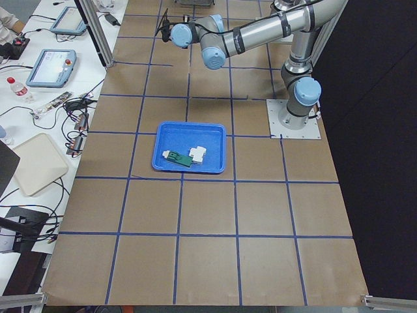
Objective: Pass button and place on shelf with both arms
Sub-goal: 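Lift the button with the left gripper toward the table center while the right gripper approaches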
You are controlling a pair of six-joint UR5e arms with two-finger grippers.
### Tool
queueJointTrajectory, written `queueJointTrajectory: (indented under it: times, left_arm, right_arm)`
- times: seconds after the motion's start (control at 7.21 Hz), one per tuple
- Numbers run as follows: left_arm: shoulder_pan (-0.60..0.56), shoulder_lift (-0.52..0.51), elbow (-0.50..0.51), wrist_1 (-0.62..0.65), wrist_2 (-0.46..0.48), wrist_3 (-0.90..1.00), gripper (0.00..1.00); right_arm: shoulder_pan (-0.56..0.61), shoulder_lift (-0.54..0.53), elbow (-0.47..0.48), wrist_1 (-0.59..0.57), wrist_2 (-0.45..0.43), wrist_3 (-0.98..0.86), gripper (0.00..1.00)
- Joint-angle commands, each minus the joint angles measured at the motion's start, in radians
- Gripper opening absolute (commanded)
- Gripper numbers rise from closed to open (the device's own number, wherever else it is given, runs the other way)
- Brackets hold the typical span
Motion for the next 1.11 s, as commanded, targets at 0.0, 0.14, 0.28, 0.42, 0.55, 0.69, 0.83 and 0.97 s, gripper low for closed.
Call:
queueJointTrajectory:
  times: [0.0,0.14,0.28,0.42,0.55,0.69,0.83,0.97]
  left_arm:
    - [-0.069,-0.008,-0.005,0.189,-0.088,-0.228,0.12]
    - [-0.096,-0.025,-0.005,0.345,-0.122,-0.351,0.12]
    - [-0.118,-0.034,-0.006,0.487,-0.12,-0.487,0.12]
    - [-0.146,-0.039,-0.006,0.56,-0.119,-0.569,0.12]
    - [-0.172,-0.038,-0.006,0.579,-0.111,-0.593,0.12]
    - [-0.187,-0.038,-0.005,0.579,-0.11,-0.607,0.12]
    - [-0.193,-0.038,0.001,0.581,-0.11,-0.63,0.11]
    - [-0.198,-0.036,0.009,0.581,-0.11,-0.647,0.11]
  right_arm:
    - [-0.067,0.001,0.004,0.051,0.213,0.122,1.0]
    - [-0.087,0.001,0.019,0.08,0.32,0.154,1.0]
    - [-0.087,0.001,0.03,0.094,0.368,0.232,1.0]
    - [-0.082,0.003,0.039,0.088,0.376,0.339,1.0]
    - [-0.082,0.036,0.041,0.069,0.442,0.433,1.0]
    - [-0.078,0.045,0.042,0.025,0.448,0.454,1.0]
    - [-0.072,0.055,0.042,-0.047,0.445,0.46,1.0]
    - [-0.07,0.065,0.042,-0.105,0.448,0.507,1.0]
